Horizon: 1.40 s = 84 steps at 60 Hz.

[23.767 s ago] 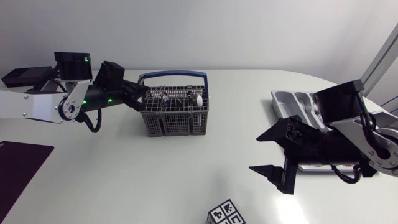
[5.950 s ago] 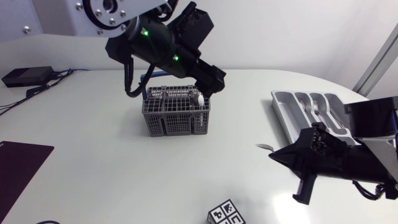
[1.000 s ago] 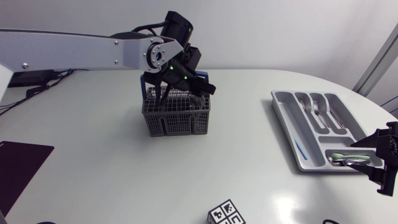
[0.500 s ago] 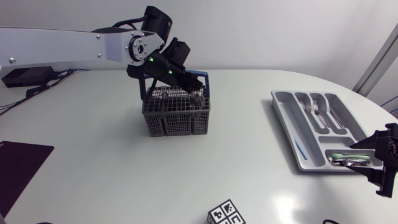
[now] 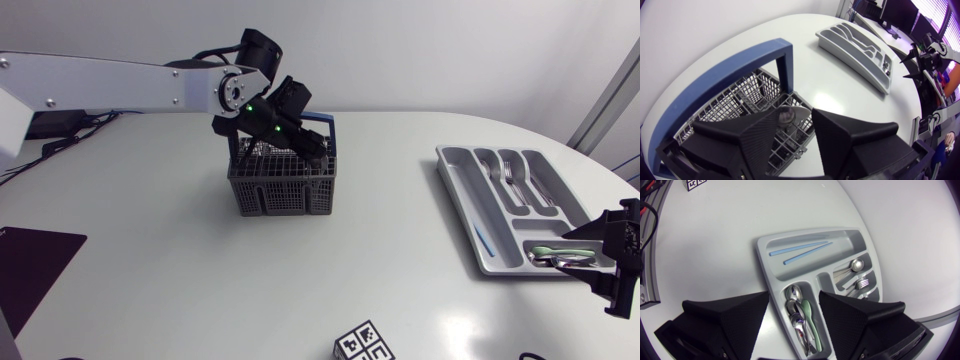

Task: Transfer all utensils from the basket to the drawer tray.

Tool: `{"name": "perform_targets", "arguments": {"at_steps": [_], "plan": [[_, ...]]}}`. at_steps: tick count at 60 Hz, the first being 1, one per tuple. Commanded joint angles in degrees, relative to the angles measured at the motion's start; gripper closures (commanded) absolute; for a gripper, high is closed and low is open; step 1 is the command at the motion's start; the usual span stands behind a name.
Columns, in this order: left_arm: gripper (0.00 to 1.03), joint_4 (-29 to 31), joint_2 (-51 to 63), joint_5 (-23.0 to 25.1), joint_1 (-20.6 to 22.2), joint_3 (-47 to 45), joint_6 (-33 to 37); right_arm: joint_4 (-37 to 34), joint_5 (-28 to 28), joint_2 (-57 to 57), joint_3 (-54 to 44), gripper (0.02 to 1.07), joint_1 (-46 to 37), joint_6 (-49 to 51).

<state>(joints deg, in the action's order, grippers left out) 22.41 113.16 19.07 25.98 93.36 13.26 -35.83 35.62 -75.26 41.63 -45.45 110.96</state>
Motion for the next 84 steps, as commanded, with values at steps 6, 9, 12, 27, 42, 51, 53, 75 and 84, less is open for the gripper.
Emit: {"name": "perform_targets", "arguments": {"at_steps": [6,9,12,27,42,51,53,75,84], "plan": [[0.55,-0.27,2.85,0.44,-1.02,-0.99,1.95,-0.11,0.24,0.21,-1.55,0.34,0.28,-0.21],[0.55,-0.27,2.94,0.44,-1.1,-1.16,2.04,-0.11,0.24,0.21,-1.55,0.34,0.28,-0.21],[0.55,-0.27,2.76,0.44,-1.02,-1.43,2.12,-0.11,0.24,0.21,-1.55,0.34,0.28,-0.21],[0.55,-0.27,0.48,0.88,-0.23,-3.19,2.04,-1.26,0.24,0.73,-1.81,0.34,0.28,-0.21],[0.55,-0.27,-3.65,1.85,-0.84,-6.0,2.04,-7.32,0.24,8.38,0.12,0.21,11.79,-17.27],[0.55,-0.27,-5.23,2.29,-1.28,-7.67,3.36,-3.8,-0.99,10.84,0.82,0.21,23.13,-32.73],[0.55,-0.35,-5.85,2.55,-1.46,-8.37,3.88,-3.36,-1.43,10.84,1.35,0.21,26.03,-36.34],[0.55,-0.62,-9.98,4.84,-2.33,-15.05,9.33,11.66,-15.58,8.29,4.69,0.21,59.43,-72.37],[0.55,-0.79,-11.56,5.45,-2.77,-16.9,11.0,16.5,-20.85,1.61,8.65,0.22,66.55,-80.72]]}}
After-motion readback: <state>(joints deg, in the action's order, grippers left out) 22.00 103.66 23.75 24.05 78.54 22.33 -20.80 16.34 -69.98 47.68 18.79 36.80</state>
